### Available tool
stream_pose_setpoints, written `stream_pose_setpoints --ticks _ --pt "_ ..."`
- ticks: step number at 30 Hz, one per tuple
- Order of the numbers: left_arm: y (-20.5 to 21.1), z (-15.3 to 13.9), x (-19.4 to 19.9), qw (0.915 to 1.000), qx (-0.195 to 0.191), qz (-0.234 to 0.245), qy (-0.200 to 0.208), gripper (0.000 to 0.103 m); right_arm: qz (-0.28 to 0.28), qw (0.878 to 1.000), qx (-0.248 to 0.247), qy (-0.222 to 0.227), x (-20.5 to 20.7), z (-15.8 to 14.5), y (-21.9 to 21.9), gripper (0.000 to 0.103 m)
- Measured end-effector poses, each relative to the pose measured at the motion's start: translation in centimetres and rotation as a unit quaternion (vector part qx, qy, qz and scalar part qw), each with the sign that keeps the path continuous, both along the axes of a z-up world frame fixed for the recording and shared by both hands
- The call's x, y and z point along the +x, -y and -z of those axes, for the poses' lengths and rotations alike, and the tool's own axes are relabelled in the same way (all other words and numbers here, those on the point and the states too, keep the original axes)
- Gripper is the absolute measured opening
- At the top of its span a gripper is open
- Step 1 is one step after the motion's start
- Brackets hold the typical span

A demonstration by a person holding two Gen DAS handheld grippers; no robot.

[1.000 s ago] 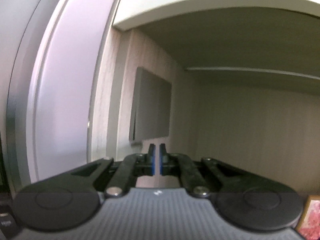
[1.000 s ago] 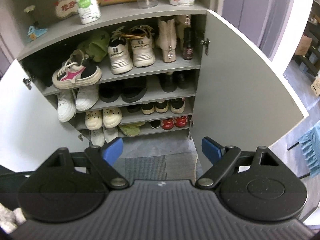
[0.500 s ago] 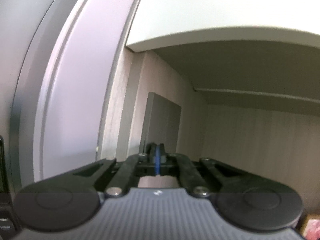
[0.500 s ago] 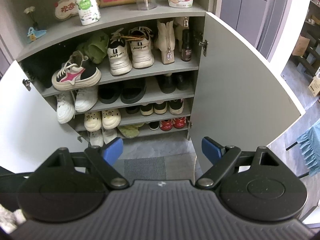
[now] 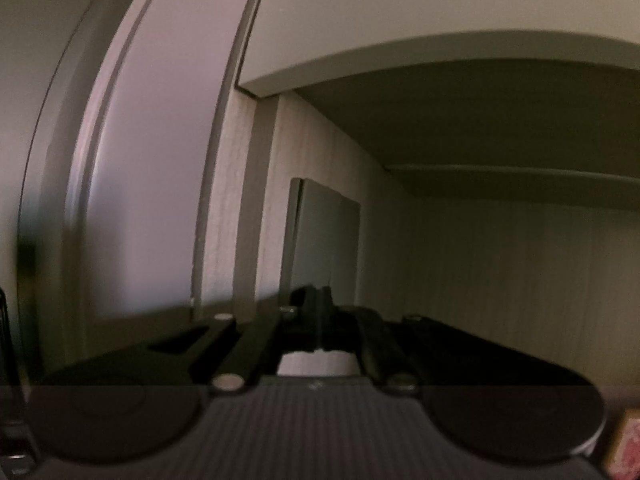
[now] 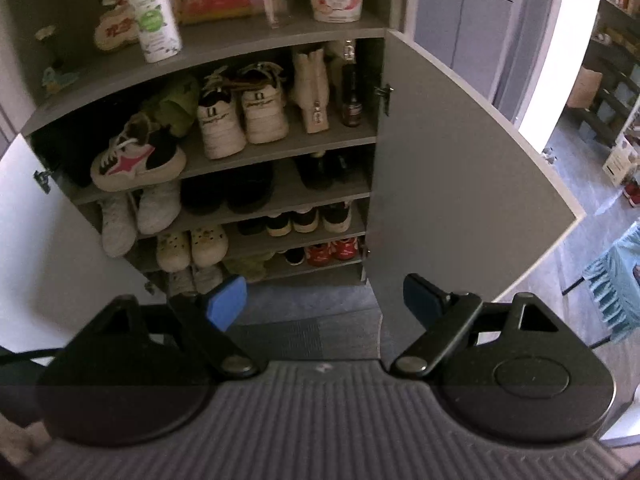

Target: Organize scattered shoes

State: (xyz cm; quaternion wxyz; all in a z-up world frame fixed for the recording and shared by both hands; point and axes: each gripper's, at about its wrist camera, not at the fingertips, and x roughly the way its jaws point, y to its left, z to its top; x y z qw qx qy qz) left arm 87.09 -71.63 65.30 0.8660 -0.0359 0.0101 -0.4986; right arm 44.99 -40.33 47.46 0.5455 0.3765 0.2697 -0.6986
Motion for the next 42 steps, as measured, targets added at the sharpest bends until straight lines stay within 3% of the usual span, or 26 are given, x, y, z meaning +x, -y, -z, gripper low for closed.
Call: stream_pose_setpoints --ticks 5,9,14,17,20,23,27,33,36,39,42 --pt "-4.8 0.1 -4.7 0.9988 0.013 0.013 0.045 0.002 0.01 1.0 -0.022 -0.007 -0.7 -0.9 -0.2 0.088" --pt "-8.0 2.0 -7.7 0.9942 0.067 0.064 0.054 0.005 0.008 0.999 -0.04 -0.006 -0.7 -1.5 -0.2 0.088" --pt "-16.6 8.5 -10.8 0.9759 0.166 0.139 0.03 0.01 -0.018 0.998 -0.059 -0.003 0.8 -1.7 1.1 0.088" --pt "-21.9 13.5 -12.3 0.9526 0.246 0.179 -0.008 0.01 -0.05 0.996 -0.073 -0.003 2.8 -1.9 2.7 0.088" --pt "-21.0 15.7 -10.5 0.9355 0.295 0.189 -0.043 0.011 -0.079 0.994 -0.08 0.001 4.7 -2.0 4.2 0.088" --pt "-23.3 16.7 -9.9 0.9218 0.331 0.192 -0.062 0.011 -0.098 0.992 -0.081 0.005 6.3 -1.9 5.2 0.088" --pt "-25.8 16.6 -8.6 0.9115 0.356 0.199 -0.054 0.011 -0.124 0.989 -0.081 0.011 8.4 -1.7 6.5 0.088" --pt "-21.0 17.1 -7.8 0.8988 0.388 0.198 -0.052 0.014 -0.138 0.987 -0.068 0.04 11.2 -1.2 7.7 0.088" --pt "-20.6 17.8 -7.6 0.8938 0.401 0.196 -0.045 0.019 -0.146 0.986 -0.062 0.046 11.9 -0.7 7.8 0.088" --pt "-20.5 17.9 -7.2 0.8909 0.407 0.196 -0.044 0.03 -0.15 0.986 -0.06 0.05 12.4 -0.5 7.1 0.088" --pt "-21.8 18.2 -7.8 0.8893 0.41 0.198 -0.039 0.053 -0.149 0.986 -0.066 0.047 12.2 -0.7 6.5 0.088"
